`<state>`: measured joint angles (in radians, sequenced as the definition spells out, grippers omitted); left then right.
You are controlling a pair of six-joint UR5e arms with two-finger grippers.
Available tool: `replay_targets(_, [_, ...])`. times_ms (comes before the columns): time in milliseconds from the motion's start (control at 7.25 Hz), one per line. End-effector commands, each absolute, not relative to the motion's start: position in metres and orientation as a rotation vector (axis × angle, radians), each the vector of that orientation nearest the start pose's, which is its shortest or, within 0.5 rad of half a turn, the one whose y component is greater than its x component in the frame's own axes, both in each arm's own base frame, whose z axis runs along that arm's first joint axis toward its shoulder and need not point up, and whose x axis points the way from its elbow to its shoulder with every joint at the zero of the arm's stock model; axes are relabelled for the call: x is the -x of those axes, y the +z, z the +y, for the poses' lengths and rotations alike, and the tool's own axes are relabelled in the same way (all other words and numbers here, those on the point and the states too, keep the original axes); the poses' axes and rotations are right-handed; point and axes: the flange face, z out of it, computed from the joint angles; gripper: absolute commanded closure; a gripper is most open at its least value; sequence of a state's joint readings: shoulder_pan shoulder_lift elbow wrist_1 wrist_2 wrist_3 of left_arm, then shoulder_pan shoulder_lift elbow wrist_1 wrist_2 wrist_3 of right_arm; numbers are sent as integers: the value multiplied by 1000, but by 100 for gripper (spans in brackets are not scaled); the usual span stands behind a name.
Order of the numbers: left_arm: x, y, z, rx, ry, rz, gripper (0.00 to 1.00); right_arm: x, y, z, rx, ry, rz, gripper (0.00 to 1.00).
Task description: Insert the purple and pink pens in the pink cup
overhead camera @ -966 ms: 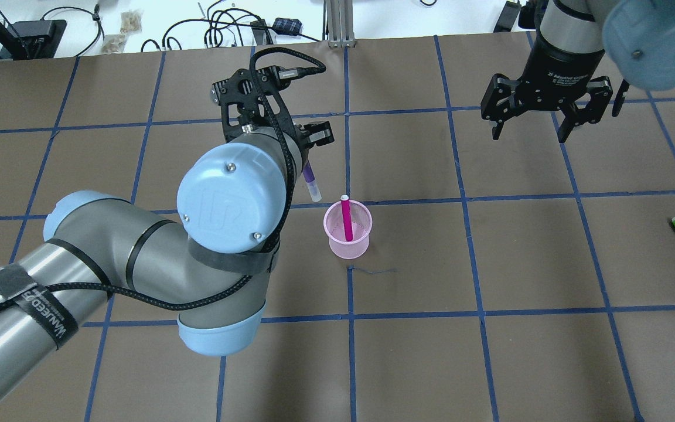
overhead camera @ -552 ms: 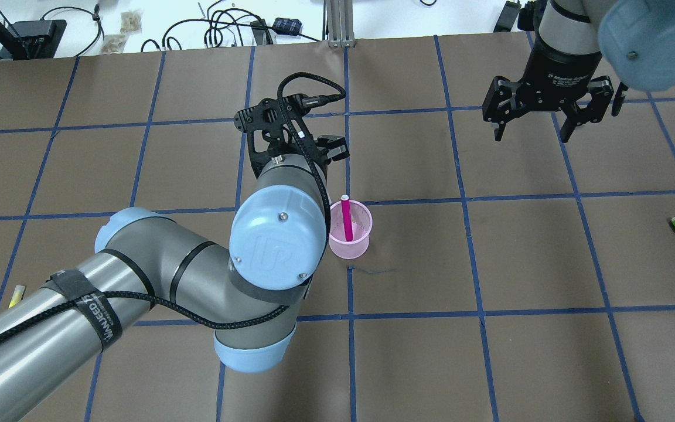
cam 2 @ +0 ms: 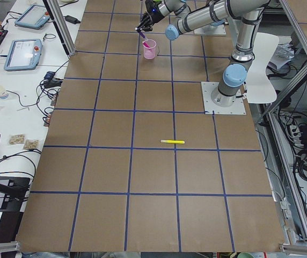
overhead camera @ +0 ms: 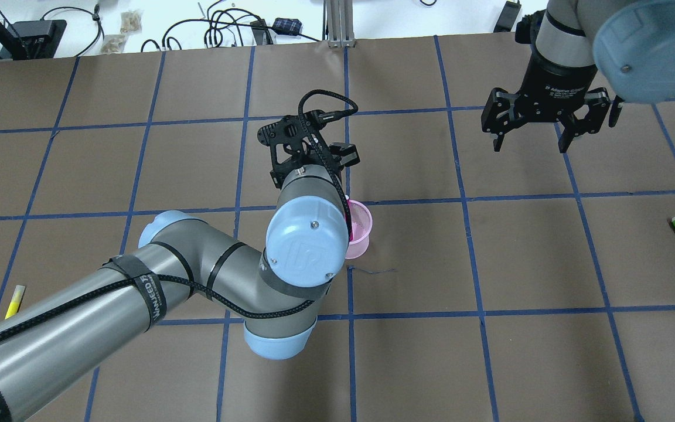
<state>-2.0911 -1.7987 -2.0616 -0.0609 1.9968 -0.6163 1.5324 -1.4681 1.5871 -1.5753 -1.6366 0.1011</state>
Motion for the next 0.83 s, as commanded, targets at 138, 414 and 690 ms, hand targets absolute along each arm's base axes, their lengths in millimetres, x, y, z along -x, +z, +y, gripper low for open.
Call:
replay_targets(138, [346, 307, -415, 406, -1407, 2884, 100, -107, 428, -525, -227, 183, 3197, 0])
replay_targets(414, [347, 298, -411, 389, -1382, 2884, 100, -107, 434, -522, -235, 166, 3197, 0])
replay_targets(690, [345, 287, -403, 375, -1346, 2888, 100, -107, 436, -521, -236, 159, 3196, 0])
